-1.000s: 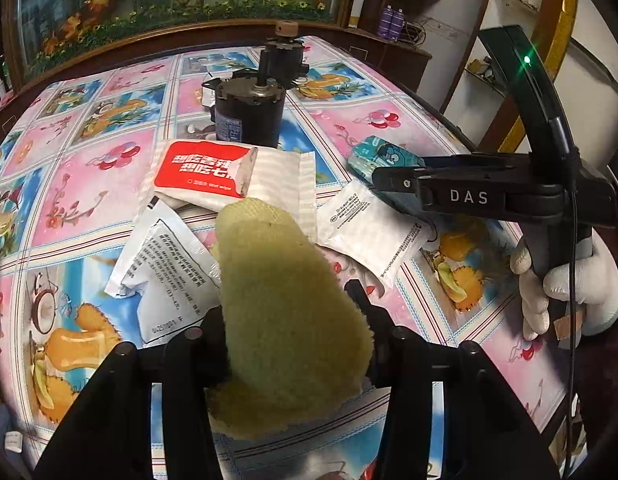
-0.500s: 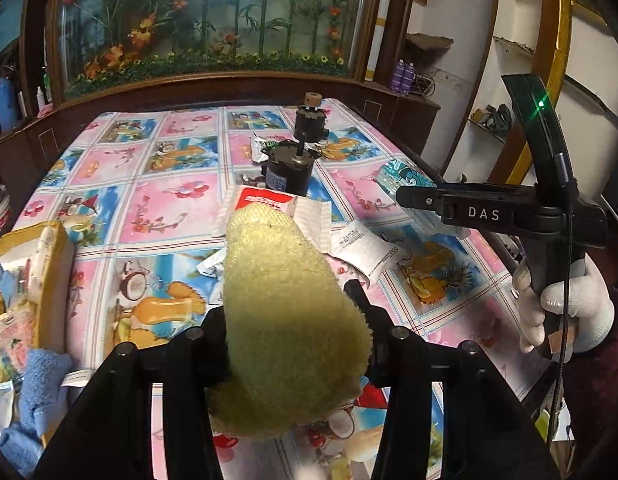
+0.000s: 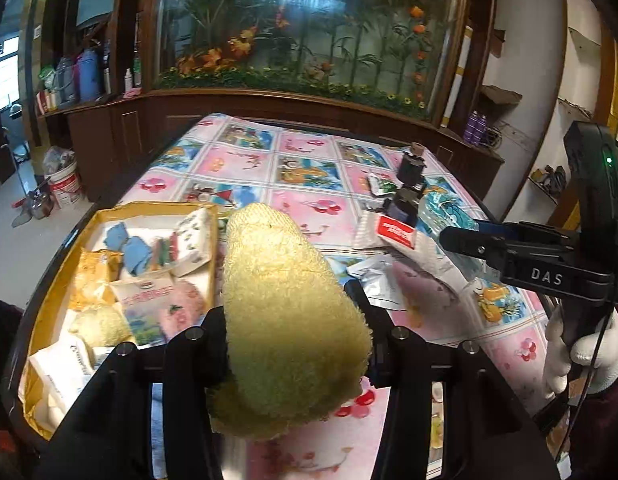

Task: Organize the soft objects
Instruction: 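Grasp the yellow towel with the left tool while the right tool grasps the teal cartoon packet, then carry the yellow towel and teal cartoon packet into the tray and release both, then move both tools back to the remaining packets on the table, then grasp the red-label white bag with the right tool while the left tool grasps the white printed pouch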

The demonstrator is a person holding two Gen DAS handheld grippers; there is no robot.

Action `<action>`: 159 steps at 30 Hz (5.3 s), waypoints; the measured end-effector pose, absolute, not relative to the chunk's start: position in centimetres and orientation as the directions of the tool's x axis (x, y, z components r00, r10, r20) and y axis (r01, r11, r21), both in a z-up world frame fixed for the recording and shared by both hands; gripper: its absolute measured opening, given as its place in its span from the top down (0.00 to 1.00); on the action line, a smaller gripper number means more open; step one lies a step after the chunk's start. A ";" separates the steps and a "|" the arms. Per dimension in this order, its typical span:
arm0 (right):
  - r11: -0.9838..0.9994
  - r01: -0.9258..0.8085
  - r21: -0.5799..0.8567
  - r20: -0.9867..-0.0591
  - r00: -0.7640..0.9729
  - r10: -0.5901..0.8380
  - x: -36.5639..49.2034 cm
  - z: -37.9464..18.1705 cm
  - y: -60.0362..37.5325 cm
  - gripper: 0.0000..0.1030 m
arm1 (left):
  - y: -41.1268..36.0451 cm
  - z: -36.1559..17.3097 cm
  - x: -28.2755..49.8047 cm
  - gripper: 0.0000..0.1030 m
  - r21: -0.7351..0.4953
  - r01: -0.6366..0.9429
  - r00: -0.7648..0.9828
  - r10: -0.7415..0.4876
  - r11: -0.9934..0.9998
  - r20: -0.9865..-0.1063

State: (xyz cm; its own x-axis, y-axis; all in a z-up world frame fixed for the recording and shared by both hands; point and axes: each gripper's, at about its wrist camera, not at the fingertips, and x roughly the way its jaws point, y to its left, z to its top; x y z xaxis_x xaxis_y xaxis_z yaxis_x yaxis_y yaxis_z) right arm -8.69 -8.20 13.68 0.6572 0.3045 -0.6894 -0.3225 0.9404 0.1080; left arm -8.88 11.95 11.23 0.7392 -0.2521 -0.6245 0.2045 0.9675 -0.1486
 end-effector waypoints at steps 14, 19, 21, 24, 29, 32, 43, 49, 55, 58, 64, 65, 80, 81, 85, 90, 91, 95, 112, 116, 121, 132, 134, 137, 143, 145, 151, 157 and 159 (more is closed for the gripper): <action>0.838 -0.523 0.155 -0.705 0.535 0.465 -6.5 12.9 5.5 0.54 | 25.0 9.3 -8.0 0.55 -0.107 -0.081 0.746 -0.010 0.991 -0.666; 0.809 -0.544 0.223 -0.721 0.466 0.513 -3.4 12.1 9.1 0.54 | 25.9 7.9 -7.1 0.55 -0.098 -0.089 0.723 -0.003 0.991 -0.690; 0.803 -0.543 0.245 -0.735 0.437 0.519 -1.9 11.4 10.6 0.54 | 26.0 7.3 -6.9 0.55 -0.091 -0.085 0.710 -0.004 0.992 -0.704; 0.806 -0.544 0.233 -0.753 0.424 0.503 0.1 10.5 12.6 0.54 | 26.3 6.5 -7.0 0.54 -0.080 -0.088 0.688 0.003 0.993 -0.726; 0.818 -0.537 0.205 -0.779 0.416 0.469 3.2 9.0 15.6 0.54 | 26.0 5.5 -7.7 0.52 -0.039 -0.073 0.649 0.018 0.997 -0.760; 0.826 -0.529 0.197 -0.796 0.406 0.450 5.0 7.8 16.9 0.54 | 25.3 5.2 -8.5 0.48 -0.024 -0.038 0.644 0.006 0.999 -0.765; 0.831 -0.500 0.244 -0.804 0.374 0.461 6.9 5.7 17.5 0.42 | 24.5 7.2 -10.4 0.26 0.016 -0.070 0.691 0.060 0.997 -0.720; 0.818 -0.526 0.232 -0.752 0.436 0.494 3.7 8.7 15.1 0.33 | 23.9 8.4 -11.0 0.25 0.099 -0.130 0.717 0.162 0.987 -0.678; 0.795 -0.537 0.280 -0.705 0.447 0.551 0.0 10.6 11.5 0.31 | 22.1 9.3 -11.8 0.22 0.200 -0.160 0.735 0.252 0.967 -0.629; 0.790 -0.539 0.292 -0.680 0.465 0.568 -2.1 11.3 9.5 0.31 | 21.2 10.0 -12.2 0.22 0.233 -0.165 0.747 0.276 0.958 -0.605; 0.797 -0.516 0.314 -0.626 0.519 0.582 -5.6 12.1 4.6 0.25 | 19.4 11.0 -12.9 0.21 0.259 -0.149 0.767 0.277 0.954 -0.579; 0.803 -0.508 0.312 -0.621 0.530 0.577 -6.1 12.2 3.7 0.25 | 19.0 11.1 -12.9 0.21 0.265 -0.144 0.769 0.277 0.953 -0.576; 0.911 -0.328 0.250 -0.635 0.655 0.410 -8.3 10.7 -8.9 0.22 | 12.7 11.2 -13.5 0.21 0.329 -0.045 0.785 0.237 0.943 -0.573; 0.918 -0.307 0.251 -0.637 0.661 0.395 -8.2 10.4 -9.8 0.22 | 12.3 11.2 -13.5 0.21 0.334 -0.037 0.785 0.234 0.942 -0.573; 0.934 -0.226 0.277 -0.641 0.680 0.355 -7.9 9.5 -13.5 0.22 | 10.6 10.8 -13.4 0.21 0.344 0.003 0.783 0.212 0.939 -0.585; 0.961 -0.131 0.245 -0.643 0.720 0.262 -8.2 9.2 -17.8 0.21 | 8.9 10.2 -12.9 0.21 0.283 0.108 0.764 0.103 0.953 -0.637; 0.966 -0.106 0.234 -0.649 0.723 0.237 -8.1 9.2 -18.7 0.21 | 8.5 10.1 -12.8 0.21 0.251 0.139 0.757 0.061 0.958 -0.650; 0.974 -0.024 0.225 -0.683 0.709 0.175 -7.4 8.4 -22.0 0.21 | 6.4 9.0 -12.3 0.21 0.166 0.228 0.727 -0.054 0.959 -0.684; 0.966 -0.187 0.181 -0.805 0.536 0.255 4.5 4.6 -15.3 0.21 | 7.0 7.0 -10.6 0.21 0.013 0.257 0.649 -0.162 0.966 -0.743; 0.895 -0.282 0.346 -0.806 0.399 0.437 4.2 3.3 -13.8 0.23 | 7.2 7.1 -10.7 0.21 0.013 0.267 0.656 -0.172 0.964 -0.735; 0.902 -0.354 0.248 -0.828 0.405 0.387 1.4 4.1 -10.7 0.22 | 7.5 7.1 -10.1 0.21 -0.013 0.264 0.650 -0.188 0.965 -0.736; 0.944 -0.208 0.257 -0.828 0.457 0.326 3.5 2.5 -10.6 0.56 | 5.0 6.7 -8.2 0.21 -0.064 0.296 0.599 -0.237 0.953 -0.765; 0.952 -0.189 0.241 -0.822 0.482 0.304 2.6 3.0 -11.5 0.57 | 4.4 6.3 -6.9 0.21 -0.088 0.292 0.580 -0.250 0.952 -0.775; 0.951 -0.166 0.262 -0.808 0.501 0.310 1.0 3.7 -13.2 0.56 | 3.7 5.4 -4.8 0.21 -0.129 0.279 0.552 -0.269 0.952 -0.790; 0.943 -0.159 0.293 -0.780 0.531 0.332 -2.8 4.8 -15.6 0.56 | 1.6 3.2 -0.9 0.21 -0.099 0.263 0.546 -0.232 0.960 -0.805; 0.941 -0.160 0.299 -0.775 0.535 0.337 -3.8 4.8 -16.0 0.56 | 0.9 2.3 0.0 0.21 -0.079 0.257 0.536 -0.210 0.963 -0.818; 0.934 -0.163 0.319 -0.765 0.537 0.355 -5.7 4.5 -16.3 0.56 | -0.9 1.3 1.1 0.21 -0.047 0.290 0.544 -0.205 0.956 -0.813; 0.925 -0.163 0.342 -0.753 0.541 0.374 -6.6 4.3 -16.4 0.56 | 0.1 2.0 0.8 0.56 -0.114 0.286 0.539 -0.258 0.951 -0.801; 0.924 -0.164 0.346 -0.751 0.542 0.377 -6.8 4.2 -16.4 0.56 | 0.6 2.3 0.2 0.56 -0.121 0.280 0.551 -0.263 0.952 -0.792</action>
State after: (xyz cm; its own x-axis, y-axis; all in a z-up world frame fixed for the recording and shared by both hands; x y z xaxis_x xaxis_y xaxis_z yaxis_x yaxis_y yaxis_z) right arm -6.79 -16.36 4.21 0.5418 0.3774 -0.7510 -0.1639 0.9238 0.3460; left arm 0.25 0.64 2.30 0.5507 -0.2629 -0.7922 0.2805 0.9522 -0.1210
